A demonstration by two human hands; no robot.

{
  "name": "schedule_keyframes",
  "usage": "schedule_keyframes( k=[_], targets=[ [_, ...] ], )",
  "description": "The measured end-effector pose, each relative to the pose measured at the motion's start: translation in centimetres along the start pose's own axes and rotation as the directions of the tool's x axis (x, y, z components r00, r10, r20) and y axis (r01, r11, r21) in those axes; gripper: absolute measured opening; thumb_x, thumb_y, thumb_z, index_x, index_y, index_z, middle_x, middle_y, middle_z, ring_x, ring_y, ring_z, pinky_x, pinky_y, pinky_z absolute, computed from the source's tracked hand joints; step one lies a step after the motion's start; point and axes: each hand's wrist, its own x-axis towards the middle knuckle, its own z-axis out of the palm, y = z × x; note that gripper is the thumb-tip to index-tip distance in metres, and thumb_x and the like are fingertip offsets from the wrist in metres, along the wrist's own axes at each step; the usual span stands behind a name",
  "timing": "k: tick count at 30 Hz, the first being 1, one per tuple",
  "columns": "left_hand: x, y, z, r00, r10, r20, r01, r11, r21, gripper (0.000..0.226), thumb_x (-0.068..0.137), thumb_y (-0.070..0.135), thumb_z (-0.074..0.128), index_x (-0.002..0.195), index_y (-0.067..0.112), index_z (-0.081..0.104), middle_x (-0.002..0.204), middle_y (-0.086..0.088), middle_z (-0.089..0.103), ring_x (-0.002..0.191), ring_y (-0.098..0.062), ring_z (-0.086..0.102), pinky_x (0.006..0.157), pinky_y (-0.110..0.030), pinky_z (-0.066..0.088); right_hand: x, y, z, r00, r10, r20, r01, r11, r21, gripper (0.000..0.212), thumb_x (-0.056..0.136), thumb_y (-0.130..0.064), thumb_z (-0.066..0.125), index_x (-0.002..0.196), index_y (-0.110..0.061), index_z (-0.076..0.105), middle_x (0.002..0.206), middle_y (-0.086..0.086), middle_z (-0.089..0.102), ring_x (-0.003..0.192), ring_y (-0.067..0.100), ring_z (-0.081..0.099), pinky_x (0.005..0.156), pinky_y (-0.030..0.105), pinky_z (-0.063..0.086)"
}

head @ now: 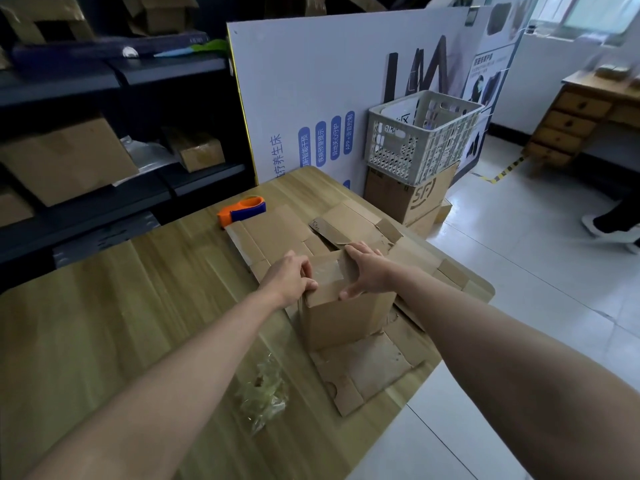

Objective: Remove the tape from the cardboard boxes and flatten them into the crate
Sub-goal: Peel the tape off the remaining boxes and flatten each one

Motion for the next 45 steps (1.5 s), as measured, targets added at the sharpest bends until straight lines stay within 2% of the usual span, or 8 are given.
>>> schedule_keyframes(
  k=[9,16,24,27,30,33,38,45],
  targets=[
    [-0.1,-0.2,0.0,0.997,0.049,0.052,-0.048,0.999,-0.013,0.035,0.081,0.031,0.071,0.103,0.022,0.045,0.103,0.001,0.056,0.089,-0.016,0.053,0.074,-0.028,0.047,-0.1,0.3,0.1,1.0,0.005,0.006,-0.005,1.0,0.009,0.116,0.067,-0.051,0.078,0.152,-0.02,0.005,0.158,-0.008,0.004,0.145,0.027,-0.004,0.115,0.05,0.001],
    [-1.6,-2.3,0.8,0.958,0.028,0.285,0.023,0.984,-0.177,0.135,0.055,0.041,0.087,0.147,0.036,-0.011,0.152,0.012,-0.025,0.143,-0.017,-0.008,0.115,-0.044,0.013,0.1,0.3,-0.3,1.0,0.003,0.007,-0.003,1.0,-0.012,0.118,0.066,-0.056,0.077,0.152,-0.021,0.006,0.159,-0.006,0.004,0.145,0.027,-0.005,0.115,0.05,0.002],
    [-0.3,-2.3,1.2,0.982,0.029,0.184,0.058,0.892,-0.449,0.108,0.052,0.032,0.084,0.138,0.035,0.019,0.14,0.0,0.027,0.128,-0.019,0.033,0.101,-0.032,0.038,-2.2,1.5,-0.5,0.965,-0.002,-0.261,0.013,0.999,0.04,0.107,0.07,-0.067,0.065,0.152,-0.022,0.014,0.16,-0.002,0.007,0.146,0.021,-0.003,0.116,0.047,-0.003],
    [0.2,-2.3,-0.2,0.984,-0.115,0.134,0.174,0.738,-0.652,0.096,0.049,0.051,0.079,0.129,0.027,0.032,0.124,-0.004,0.047,0.105,-0.016,0.052,0.074,-0.025,0.047,-3.2,2.1,-1.8,0.892,0.121,-0.435,-0.043,0.982,0.185,0.103,0.074,-0.067,0.061,0.152,-0.021,0.012,0.159,0.002,0.007,0.146,0.022,0.003,0.118,0.047,0.006],
    [1.3,-2.2,-1.8,0.908,-0.338,0.249,0.392,0.471,-0.791,0.081,0.058,0.068,0.065,0.119,0.017,0.047,0.106,-0.009,0.058,0.09,-0.023,0.058,0.062,-0.032,0.05,-4.0,2.8,-3.0,0.92,0.22,-0.323,-0.048,0.884,0.465,0.103,0.075,-0.063,0.064,0.152,-0.02,0.013,0.156,0.005,0.019,0.142,0.026,0.022,0.114,0.044,0.024],
    [1.5,-1.9,-2.4,0.766,-0.458,0.45,0.594,0.239,-0.768,0.061,0.069,0.07,0.052,0.1,0.018,0.053,0.099,-0.014,0.059,0.092,-0.034,0.056,0.068,-0.05,0.052,-4.3,3.0,-3.7,0.959,0.205,-0.198,-0.08,0.86,0.503,0.094,0.071,-0.072,0.058,0.144,-0.016,0.038,0.144,0.007,0.044,0.128,0.024,0.045,0.108,0.046,0.037],
    [1.0,-1.7,-1.2,0.564,-0.555,0.612,0.75,0.036,-0.66,0.068,0.077,0.073,0.04,0.104,0.011,0.053,0.096,-0.017,0.061,0.086,-0.041,0.054,0.061,-0.059,0.049,-3.3,2.0,-4.8,0.928,0.327,-0.18,-0.127,0.73,0.672,0.039,0.09,-0.034,0.061,0.125,-0.015,0.06,0.1,0.0,0.06,0.081,0.014,0.057,0.061,0.025,0.047],
    [-0.3,-0.8,-1.5,0.65,-0.383,0.656,0.719,0.029,-0.695,0.067,0.075,0.073,0.052,0.114,0.02,0.035,0.121,-0.012,0.041,0.117,-0.051,0.041,0.071,-0.067,0.049,-2.2,0.1,-5.7,0.872,0.422,-0.247,-0.181,0.748,0.639,0.046,0.086,-0.05,0.062,0.099,-0.007,0.07,0.093,0.008,0.069,0.086,0.025,0.064,0.083,0.038,0.05]
  ],
)
